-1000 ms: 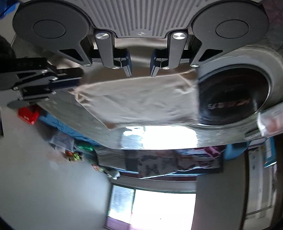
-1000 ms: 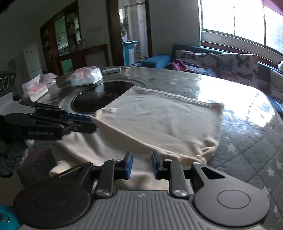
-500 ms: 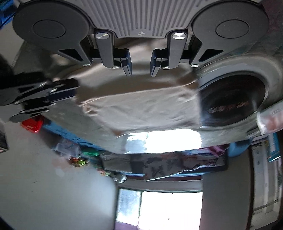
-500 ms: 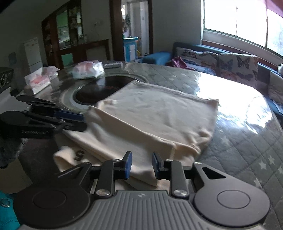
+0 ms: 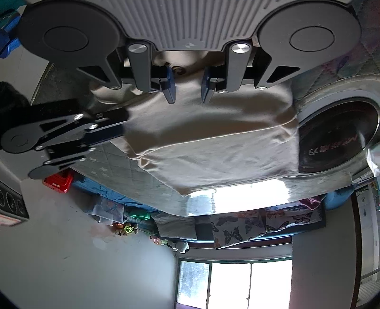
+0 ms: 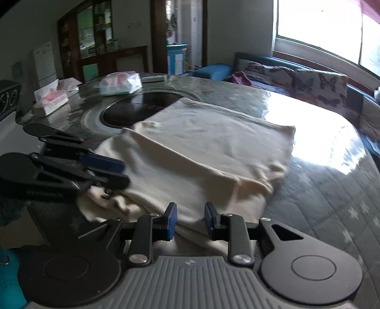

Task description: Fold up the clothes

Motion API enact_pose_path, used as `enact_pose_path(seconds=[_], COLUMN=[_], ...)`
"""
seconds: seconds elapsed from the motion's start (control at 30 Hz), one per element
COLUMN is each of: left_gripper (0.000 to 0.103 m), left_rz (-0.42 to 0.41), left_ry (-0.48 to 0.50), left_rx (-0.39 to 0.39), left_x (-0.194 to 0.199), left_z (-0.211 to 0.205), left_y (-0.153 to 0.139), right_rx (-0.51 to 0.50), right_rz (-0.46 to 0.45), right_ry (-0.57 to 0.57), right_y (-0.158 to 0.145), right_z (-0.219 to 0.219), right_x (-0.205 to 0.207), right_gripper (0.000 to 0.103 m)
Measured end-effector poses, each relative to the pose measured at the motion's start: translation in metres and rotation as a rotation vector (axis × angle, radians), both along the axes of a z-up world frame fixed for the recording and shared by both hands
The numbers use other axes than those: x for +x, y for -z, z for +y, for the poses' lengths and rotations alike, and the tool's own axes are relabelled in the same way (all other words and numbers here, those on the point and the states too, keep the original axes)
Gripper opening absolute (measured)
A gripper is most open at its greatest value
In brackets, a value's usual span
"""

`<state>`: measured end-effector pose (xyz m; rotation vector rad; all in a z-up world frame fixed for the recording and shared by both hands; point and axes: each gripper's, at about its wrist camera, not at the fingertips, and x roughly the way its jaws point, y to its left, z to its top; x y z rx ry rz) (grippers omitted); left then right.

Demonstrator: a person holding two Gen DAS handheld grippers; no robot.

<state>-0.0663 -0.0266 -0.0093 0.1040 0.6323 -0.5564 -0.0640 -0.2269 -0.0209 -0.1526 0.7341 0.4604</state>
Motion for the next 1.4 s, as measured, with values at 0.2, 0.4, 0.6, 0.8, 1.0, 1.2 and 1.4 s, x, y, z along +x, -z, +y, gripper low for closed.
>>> enact_pose_path(seconds=[0.2, 0.4, 0.6, 0.8, 1.0, 1.2, 1.4], left_gripper=[0.026, 0.027, 0.031, 0.035, 0.035, 0.014, 0.009], left_rz=[-0.013, -0.07, -0.14, -0.205, -0.256, -0.279, -0.248], left_ry=[-0.025, 0.05, 0.156, 0.201, 0.245, 0.258, 0.23], left_rx=[0.029, 0.137, 0.249, 0.28, 0.291, 0.276, 0.2], left_x=[-0.009, -0.036, -0.057, -0.058, -0.059, -0.054, -0.038], left_z=[0.018, 0.035, 0.029, 0.012, 0.0, -0.003, 0.002], left_y=[-0.008, -0.017, -0.006, 0.005, 0.014, 0.014, 0.0], right_rx=[0.029, -0.024, -0.117, -0.188, -0.251, -0.279, -0.287], right_rz=[0.01, -0.009, -0.021, -0.04, -0.062, -0.088, -0.124], right_ry=[0.008, -0.034, -0.101, -0.139, -0.167, -0.191, -0.227], right_y=[-0.005, -0.015, -0.015, -0.008, -0.002, 0.001, 0.0], right_z=[-0.013, -0.014, -0.009, 0.0, 0.006, 0.01, 0.013], right_x=[-0.008, -0.017, -0.034, -0.043, -0.05, -0.052, -0.047], right_gripper=[0.025, 0.034, 0.046, 0.059, 0.061, 0.063, 0.065])
